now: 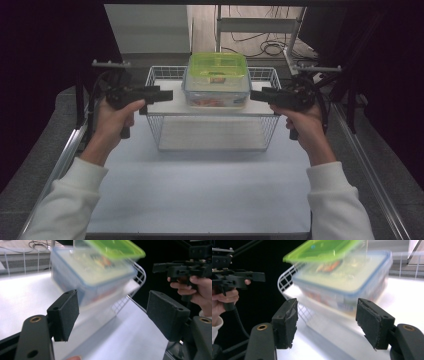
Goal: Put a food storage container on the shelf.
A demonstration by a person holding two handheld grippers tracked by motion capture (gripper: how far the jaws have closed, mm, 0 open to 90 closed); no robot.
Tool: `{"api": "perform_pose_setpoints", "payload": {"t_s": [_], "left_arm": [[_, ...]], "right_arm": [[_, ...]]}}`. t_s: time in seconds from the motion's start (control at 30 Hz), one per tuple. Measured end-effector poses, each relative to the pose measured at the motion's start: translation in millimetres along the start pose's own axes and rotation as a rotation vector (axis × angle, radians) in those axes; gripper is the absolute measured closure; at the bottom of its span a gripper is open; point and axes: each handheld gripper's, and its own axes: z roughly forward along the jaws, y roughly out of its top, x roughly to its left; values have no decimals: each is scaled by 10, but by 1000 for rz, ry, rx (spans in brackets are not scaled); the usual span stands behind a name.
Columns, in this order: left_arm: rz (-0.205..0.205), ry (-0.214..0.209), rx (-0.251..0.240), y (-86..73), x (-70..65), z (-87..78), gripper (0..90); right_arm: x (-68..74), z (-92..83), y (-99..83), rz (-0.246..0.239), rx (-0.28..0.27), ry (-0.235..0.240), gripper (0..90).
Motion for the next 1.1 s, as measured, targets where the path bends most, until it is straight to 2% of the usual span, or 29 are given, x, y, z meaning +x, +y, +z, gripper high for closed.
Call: {"api": "perform_pose_setpoints", "payload": {"t_s": [0.23, 0.33, 0.5, 0.63, 0.77, 0.83, 0.93, 1.03, 1.1], "left_arm": [[23, -17, 14, -410, -52, -86, 255], [35, -28, 47, -598, -62, -52, 256], [47, -10, 108, -868, -30, 20, 261], [53, 13, 150, -1102, 0, 75, 262], [48, 10, 174, -1292, 7, 118, 262], [61, 21, 194, -1392, 7, 146, 260], [55, 20, 205, -1488, 21, 174, 258], [55, 26, 208, -1539, 28, 191, 259], [54, 28, 200, -1567, 29, 189, 258]], "right_arm": [[-25, -133, -356, -8, 14, 17, 339], [-63, -165, -510, 0, 26, 28, 336], [-121, -170, -819, -8, 105, 33, 327], [-177, -158, -1101, -6, 139, 20, 327], [-235, -115, -1379, -1, 174, -2, 327], [-259, -84, -1492, 2, 184, -12, 327], [-275, -36, -1607, -9, 195, -22, 327], [-273, -24, -1635, -4, 188, -8, 325], [-260, -24, -1639, -18, 187, -17, 317]]}}
